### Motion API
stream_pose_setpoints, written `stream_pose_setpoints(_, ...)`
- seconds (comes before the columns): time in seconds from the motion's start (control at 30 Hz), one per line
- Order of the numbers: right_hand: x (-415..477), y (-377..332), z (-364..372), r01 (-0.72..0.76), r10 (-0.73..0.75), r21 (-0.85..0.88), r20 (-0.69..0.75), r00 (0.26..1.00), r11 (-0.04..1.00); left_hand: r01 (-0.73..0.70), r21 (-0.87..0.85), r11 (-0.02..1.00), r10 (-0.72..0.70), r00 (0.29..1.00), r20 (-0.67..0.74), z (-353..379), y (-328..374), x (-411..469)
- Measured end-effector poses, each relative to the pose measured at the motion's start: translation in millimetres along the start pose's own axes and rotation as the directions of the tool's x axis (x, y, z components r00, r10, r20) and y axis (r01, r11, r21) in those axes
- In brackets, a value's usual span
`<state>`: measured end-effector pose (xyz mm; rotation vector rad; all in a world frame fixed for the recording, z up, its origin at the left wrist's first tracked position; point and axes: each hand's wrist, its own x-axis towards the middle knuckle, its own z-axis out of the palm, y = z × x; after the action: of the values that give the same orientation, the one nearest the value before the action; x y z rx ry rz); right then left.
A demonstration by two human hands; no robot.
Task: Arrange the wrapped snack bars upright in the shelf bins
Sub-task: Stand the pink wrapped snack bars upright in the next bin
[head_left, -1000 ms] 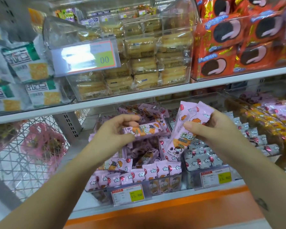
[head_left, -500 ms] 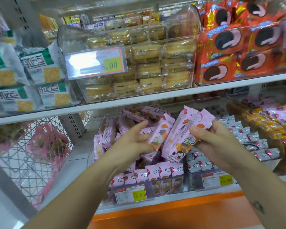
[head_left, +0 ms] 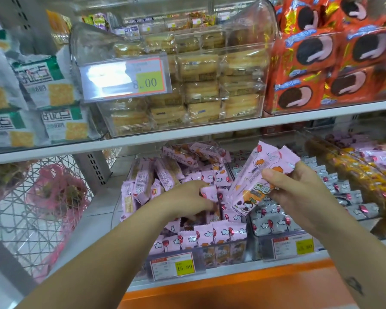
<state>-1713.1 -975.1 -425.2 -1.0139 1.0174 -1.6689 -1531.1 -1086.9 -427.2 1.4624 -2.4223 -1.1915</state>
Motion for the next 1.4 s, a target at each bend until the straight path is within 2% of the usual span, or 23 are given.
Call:
stream_pose_setpoints(0.07,0,-2,1,-0.007,0.007,0.006,0.005,1.000,1.000,-0.010,0.196,0.980,-0.001,0.998,0.059,2,3,1)
stream_pose_setpoints(0.13,0,-2,3,-0.007,0.007,-0.005,0.000,1.000,1.000,-0.023,0.265,0.964,-0.012,0.992,0.128,5,5,2)
stream_pose_setpoints(0.2,0,-2,4,-0.004,0.004,-0.015,-0.011,1.000,1.000,-0.074,0.427,0.901,0.001,0.986,0.169,6,7,1)
stream_pose_setpoints(0.27,-1,-3,5,-0.002,0.001,-0.021,-0.018,1.000,1.000,-0.119,0.501,0.857,0.014,0.978,0.208,2,10,0)
stream_pose_setpoints(0.33,-2,-3,5,0.003,-0.003,-0.029,-0.009,1.000,1.000,-0.120,0.465,0.877,0.001,0.969,0.248,-8,13,-3)
stream_pose_setpoints(0.43,-2,-3,5,0.010,-0.010,-0.034,-0.009,1.000,0.999,-0.052,0.285,0.957,-0.026,0.965,0.262,-22,11,-5)
stream_pose_setpoints(0.6,-2,-3,5,0.016,-0.016,-0.035,0.006,1.000,0.999,0.015,0.127,0.992,-0.039,0.981,0.191,-29,1,-4)
stream_pose_setpoints(0.73,-3,-3,5,0.020,-0.020,-0.048,0.016,1.000,0.999,0.047,0.120,0.992,-0.064,0.988,0.142,-32,-2,-4)
stream_pose_setpoints(0.87,-3,-3,3,0.010,-0.010,-0.036,0.018,1.000,0.999,0.136,0.263,0.955,-0.188,0.964,0.186,-29,-1,-2)
stream_pose_setpoints(0.93,-2,-3,2,0.011,-0.010,-0.047,0.025,1.000,0.999,0.178,0.209,0.961,-0.225,0.947,0.230,-26,-3,3)
stream_pose_setpoints(1.03,-2,-3,1,0.015,-0.013,-0.059,0.025,1.000,0.998,0.173,0.079,0.982,-0.189,0.940,0.284,-22,-7,14)
stream_pose_setpoints(1.07,-2,-2,-1,0.022,-0.021,-0.059,0.030,0.999,0.998,0.177,0.100,0.979,-0.200,0.931,0.304,-21,-9,17)
stream_pose_setpoints(1.2,-1,-2,-4,0.038,-0.035,-0.081,0.041,0.999,0.996,0.118,0.372,0.921,-0.239,0.924,0.298,-20,-10,19)
stream_pose_setpoints(1.27,0,-2,-5,0.033,-0.030,-0.084,0.043,0.999,0.996,0.086,0.424,0.902,-0.229,0.926,0.300,-17,-10,22)
stream_pose_setpoints(1.4,1,-1,-5,0.039,-0.036,-0.079,0.043,0.998,0.996,-0.060,0.624,0.779,-0.228,0.901,0.370,-12,-6,26)
